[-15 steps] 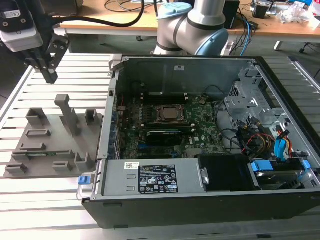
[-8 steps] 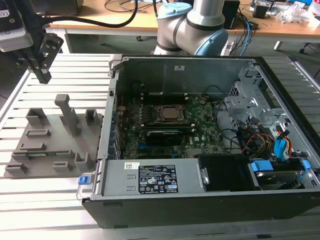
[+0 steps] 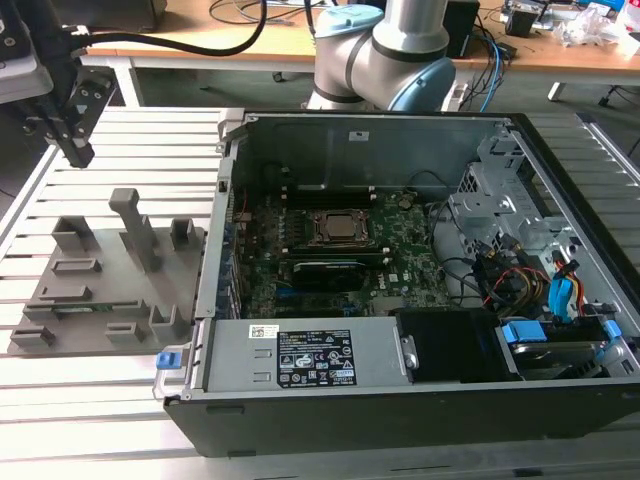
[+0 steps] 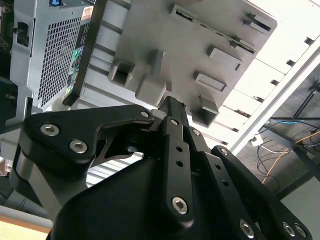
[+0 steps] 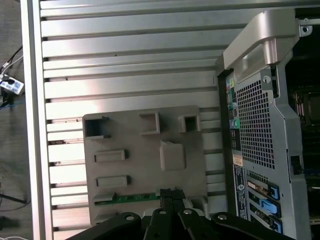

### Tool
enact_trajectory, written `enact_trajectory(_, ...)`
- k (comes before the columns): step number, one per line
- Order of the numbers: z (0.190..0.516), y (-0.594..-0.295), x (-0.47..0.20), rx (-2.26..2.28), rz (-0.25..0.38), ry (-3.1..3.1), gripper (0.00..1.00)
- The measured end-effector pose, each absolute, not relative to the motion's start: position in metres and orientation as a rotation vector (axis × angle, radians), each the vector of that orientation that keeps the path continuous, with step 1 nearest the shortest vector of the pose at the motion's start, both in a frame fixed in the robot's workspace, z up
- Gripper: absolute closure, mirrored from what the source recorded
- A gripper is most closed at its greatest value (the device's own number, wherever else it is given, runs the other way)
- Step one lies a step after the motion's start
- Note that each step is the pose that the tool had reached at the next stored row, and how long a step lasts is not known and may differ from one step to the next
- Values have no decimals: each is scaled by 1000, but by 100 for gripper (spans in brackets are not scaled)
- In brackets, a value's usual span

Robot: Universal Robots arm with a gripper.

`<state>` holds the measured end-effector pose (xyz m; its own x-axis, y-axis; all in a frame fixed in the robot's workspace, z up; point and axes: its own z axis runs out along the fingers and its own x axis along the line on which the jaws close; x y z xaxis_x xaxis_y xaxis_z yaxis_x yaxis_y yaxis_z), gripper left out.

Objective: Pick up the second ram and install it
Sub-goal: 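Reach for the second ram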

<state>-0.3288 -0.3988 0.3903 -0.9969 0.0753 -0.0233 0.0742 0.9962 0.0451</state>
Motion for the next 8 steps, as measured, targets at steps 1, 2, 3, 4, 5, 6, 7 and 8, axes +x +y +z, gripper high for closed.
enact_trajectory(1,390,-399,-329,117,69,3114,89)
enact_trajectory(2,390,-399,-330,117,69,3114,89)
enact_trajectory(3,390,-399,-331,117,69,3114,89)
enact_trajectory(4,390,-399,-333,117,69,3114,89)
enact_trajectory(5,390,-399,-337,116,69,3114,89)
enact_trajectory(6,390,-399,-338,117,69,3114,89)
enact_trajectory(7,390,-399,-339,117,69,3114,89)
enact_trajectory(8,390,-399,-341,117,69,3114,89)
